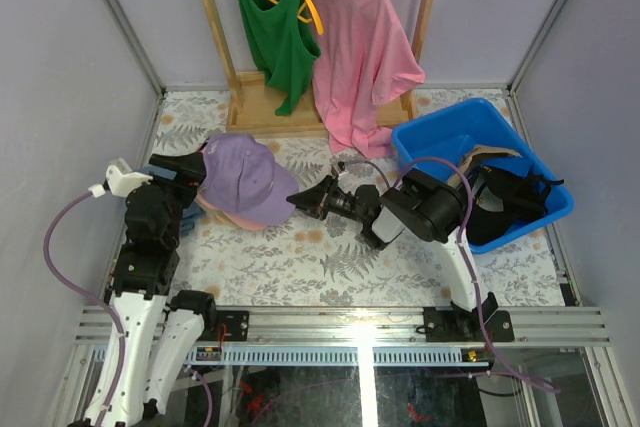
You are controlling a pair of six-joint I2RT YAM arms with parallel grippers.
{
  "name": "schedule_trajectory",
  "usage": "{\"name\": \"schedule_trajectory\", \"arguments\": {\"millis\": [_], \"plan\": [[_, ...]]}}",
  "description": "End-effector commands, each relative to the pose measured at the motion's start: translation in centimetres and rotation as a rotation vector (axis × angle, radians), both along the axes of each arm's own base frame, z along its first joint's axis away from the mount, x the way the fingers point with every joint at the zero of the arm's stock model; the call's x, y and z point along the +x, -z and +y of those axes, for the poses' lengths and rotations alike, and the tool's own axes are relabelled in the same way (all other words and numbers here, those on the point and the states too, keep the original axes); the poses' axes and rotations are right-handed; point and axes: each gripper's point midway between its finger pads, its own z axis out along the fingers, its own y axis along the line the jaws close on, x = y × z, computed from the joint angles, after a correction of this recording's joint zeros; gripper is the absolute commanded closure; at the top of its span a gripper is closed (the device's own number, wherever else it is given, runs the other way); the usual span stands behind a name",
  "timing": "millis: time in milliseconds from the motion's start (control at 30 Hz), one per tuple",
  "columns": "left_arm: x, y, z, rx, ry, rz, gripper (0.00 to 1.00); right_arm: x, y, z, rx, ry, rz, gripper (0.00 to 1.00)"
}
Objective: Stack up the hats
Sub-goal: Stack the hat on the hat.
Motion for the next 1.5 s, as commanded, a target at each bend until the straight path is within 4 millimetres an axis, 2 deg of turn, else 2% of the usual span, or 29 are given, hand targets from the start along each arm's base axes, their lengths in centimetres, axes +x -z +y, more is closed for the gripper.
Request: {"name": "schedule_trajectory", "arguments": {"millis": [0, 233, 467, 633, 833, 1000, 1233, 1467], "plan": [[0.5, -0.9, -0.1, 0.084, 0.037, 0.030, 0.18, 0.3, -1.7, -0.5, 0.042, -0.001, -0.082, 0.87], [2.2, -1.6, -0.1, 0.146, 0.148, 0.096, 0.20, 0.9, -1.6, -1.1, 0.042, -0.015, -0.082, 0.86], [3.2, -0.5, 0.4, 0.145, 0.219, 0.174, 0.23, 1.2, -2.0, -0.6, 0.059, -0.046, -0.088, 0.85], [3.7, 0.7, -0.2, 0.117, 0.275, 0.193, 0.32, 1.3, -2.3, -0.5, 0.065, -0.059, -0.090, 0.84], [3.7, 2.4, 0.5, 0.120, 0.257, 0.252, 0.45, 1.4, -2.4, -0.5, 0.069, -0.061, -0.094, 0.84], [3.6, 2.6, 1.7, 0.145, 0.193, 0.266, 0.46, 1.3, -2.6, -0.4, 0.070, -0.064, -0.100, 0.83], [4.3, 3.8, 1.9, 0.141, 0.193, 0.290, 0.49, 1.4, -2.3, -0.4, 0.067, -0.064, -0.097, 0.83], [4.7, 4.8, 2.2, 0.147, 0.187, 0.312, 0.60, 1.4, -2.2, -0.3, 0.068, -0.067, -0.097, 0.83]]}}
